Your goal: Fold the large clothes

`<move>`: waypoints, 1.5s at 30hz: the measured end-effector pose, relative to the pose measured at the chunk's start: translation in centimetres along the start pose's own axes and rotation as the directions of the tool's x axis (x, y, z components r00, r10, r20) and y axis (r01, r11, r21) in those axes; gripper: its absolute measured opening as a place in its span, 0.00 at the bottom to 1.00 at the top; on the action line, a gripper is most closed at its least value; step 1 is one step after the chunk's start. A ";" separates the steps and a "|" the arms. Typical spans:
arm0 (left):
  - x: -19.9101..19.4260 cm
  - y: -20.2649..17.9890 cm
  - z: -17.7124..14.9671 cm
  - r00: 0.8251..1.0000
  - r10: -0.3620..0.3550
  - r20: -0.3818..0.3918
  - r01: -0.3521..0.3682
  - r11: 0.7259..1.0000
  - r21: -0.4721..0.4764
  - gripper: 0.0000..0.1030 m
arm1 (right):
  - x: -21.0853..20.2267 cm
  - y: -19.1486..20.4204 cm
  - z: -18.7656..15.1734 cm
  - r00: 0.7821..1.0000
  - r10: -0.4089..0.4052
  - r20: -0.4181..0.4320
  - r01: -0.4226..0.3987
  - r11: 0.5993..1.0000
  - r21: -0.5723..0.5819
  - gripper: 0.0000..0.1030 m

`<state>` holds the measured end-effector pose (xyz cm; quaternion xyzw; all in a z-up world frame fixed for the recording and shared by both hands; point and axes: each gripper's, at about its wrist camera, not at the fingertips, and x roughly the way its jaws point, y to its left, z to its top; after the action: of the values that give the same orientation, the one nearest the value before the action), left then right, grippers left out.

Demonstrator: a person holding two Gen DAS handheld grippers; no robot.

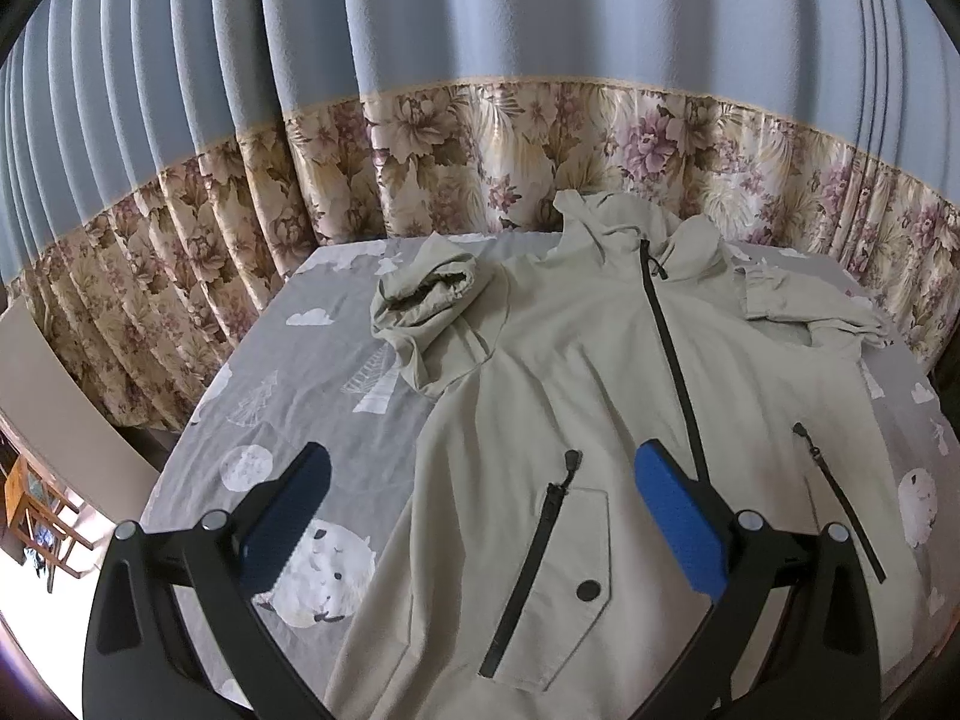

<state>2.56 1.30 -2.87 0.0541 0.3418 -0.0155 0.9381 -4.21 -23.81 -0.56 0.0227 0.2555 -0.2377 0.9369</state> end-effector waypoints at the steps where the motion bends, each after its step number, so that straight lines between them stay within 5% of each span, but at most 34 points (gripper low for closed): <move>1: 0.1 0.2 0.1 1.000 0.001 0.005 -0.001 1.000 -0.004 0.98 | 0.2 -0.1 0.1 1.000 0.008 0.004 -0.008 1.000 0.003 0.97; 7: 2.0 1.2 1.1 0.999 0.040 -0.014 -0.040 0.999 0.014 0.98 | 2.3 -0.1 0.3 0.996 0.090 0.024 -0.088 0.995 -0.050 0.97; 11: 3.9 2.7 1.5 0.994 0.105 -0.007 -0.105 0.994 0.019 0.98 | 3.5 0.3 0.9 0.998 0.050 0.043 -0.044 0.991 -0.122 0.97; 18: 7.6 8.8 3.6 1.000 -0.027 0.009 0.028 0.987 -0.161 0.98 | 6.4 -0.4 2.5 0.994 0.094 0.060 -0.084 0.986 -0.147 0.97; 21: 10.6 9.5 5.5 0.995 -0.043 -0.092 0.029 0.988 -0.153 0.98 | 8.3 0.5 3.4 0.992 0.121 0.036 -0.112 0.977 -0.181 0.97; 24: 12.9 9.3 7.0 0.995 0.017 -0.098 -0.029 0.993 -0.118 0.98 | 10.0 2.0 4.1 0.989 0.146 0.017 -0.139 0.966 -0.217 0.97; 27: 15.4 8.8 8.1 0.995 -0.012 -0.101 0.003 0.996 -0.088 0.98 | 11.5 3.1 4.8 0.984 0.179 0.002 -0.174 0.957 -0.233 0.97; 34: 21.1 9.8 10.3 0.991 -0.014 -0.136 0.009 0.999 -0.042 0.98 | 15.1 4.0 6.1 0.969 0.234 -0.081 -0.246 0.945 -0.215 0.67; 39: 24.3 10.8 10.9 0.980 -0.064 -0.191 0.064 0.998 -0.008 0.97 | 16.3 4.1 5.7 0.970 0.217 -0.106 -0.236 0.946 -0.222 0.68; 42: 26.1 10.4 11.0 0.973 -0.085 -0.216 0.091 0.996 0.015 0.87 | 16.5 4.0 5.5 0.970 0.217 -0.110 -0.236 0.947 -0.218 0.72; 43: 26.6 10.2 11.1 0.970 -0.098 -0.221 0.104 0.994 0.017 0.74 | 16.6 4.0 5.5 0.970 0.217 -0.110 -0.237 0.947 -0.219 0.74; 44: 27.3 10.0 11.3 0.964 -0.126 -0.234 0.134 0.991 0.016 0.50 | 16.6 4.0 5.5 0.970 0.217 -0.111 -0.237 0.946 -0.219 0.75; 45: 28.0 9.8 11.5 0.956 -0.145 -0.253 0.151 0.988 0.004 0.46 | 16.5 4.0 5.5 0.970 0.217 -0.109 -0.237 0.946 -0.221 0.75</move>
<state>32.01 9.96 -11.22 0.0408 0.4613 -0.0828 0.8825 12.72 -28.36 -4.15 -0.0480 0.3162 -0.0954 0.9427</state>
